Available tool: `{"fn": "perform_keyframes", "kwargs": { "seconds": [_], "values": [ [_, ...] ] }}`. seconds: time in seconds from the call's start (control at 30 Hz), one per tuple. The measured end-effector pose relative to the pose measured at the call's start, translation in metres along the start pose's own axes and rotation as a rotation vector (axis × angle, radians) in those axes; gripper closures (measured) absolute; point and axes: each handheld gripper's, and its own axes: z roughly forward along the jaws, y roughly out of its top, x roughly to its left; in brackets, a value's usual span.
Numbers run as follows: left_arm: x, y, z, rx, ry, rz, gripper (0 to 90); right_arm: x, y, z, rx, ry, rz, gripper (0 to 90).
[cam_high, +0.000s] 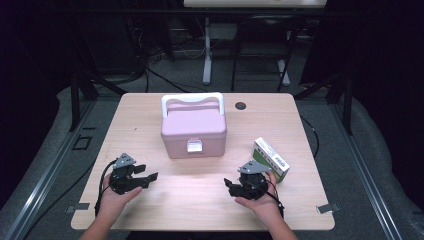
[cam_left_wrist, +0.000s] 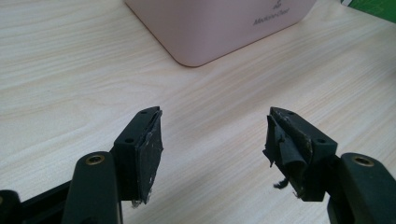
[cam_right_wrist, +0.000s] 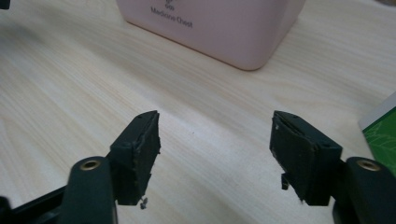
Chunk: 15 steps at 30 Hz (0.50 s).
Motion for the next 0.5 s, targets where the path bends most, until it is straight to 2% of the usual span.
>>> {"fn": "perform_keyframes", "kwargs": {
  "seconds": [0.1,0.2,0.23,0.27,0.3,0.37,0.5],
  "values": [
    [0.002,-0.001,0.002,-0.008,0.004,0.008,35.9,0.000,-0.001,0.000,-0.039,-0.014,-0.019,38.3],
    [0.004,-0.002,0.003,-0.015,0.006,0.009,36.1,0.000,-0.001,0.001,-0.048,-0.019,-0.020,39.2],
    [0.005,-0.002,0.003,-0.035,0.000,0.001,38.1,-0.002,-0.001,0.005,-0.036,0.020,-0.008,41.3],
    [0.006,-0.002,0.003,-0.034,-0.002,-0.006,38.5,-0.003,-0.002,0.007,-0.024,0.029,0.000,40.8],
    [0.007,-0.003,0.003,-0.051,-0.006,-0.020,38.5,-0.004,-0.002,0.008,-0.014,0.025,0.004,40.9],
    [0.008,-0.003,0.003,-0.055,-0.008,-0.032,38.5,-0.005,-0.004,0.011,-0.004,0.006,0.007,41.7],
    [0.007,-0.002,0.006,-0.054,-0.023,-0.027,40.2,-0.008,-0.004,0.013,0.009,-0.018,0.039,42.2]
  ]
}}
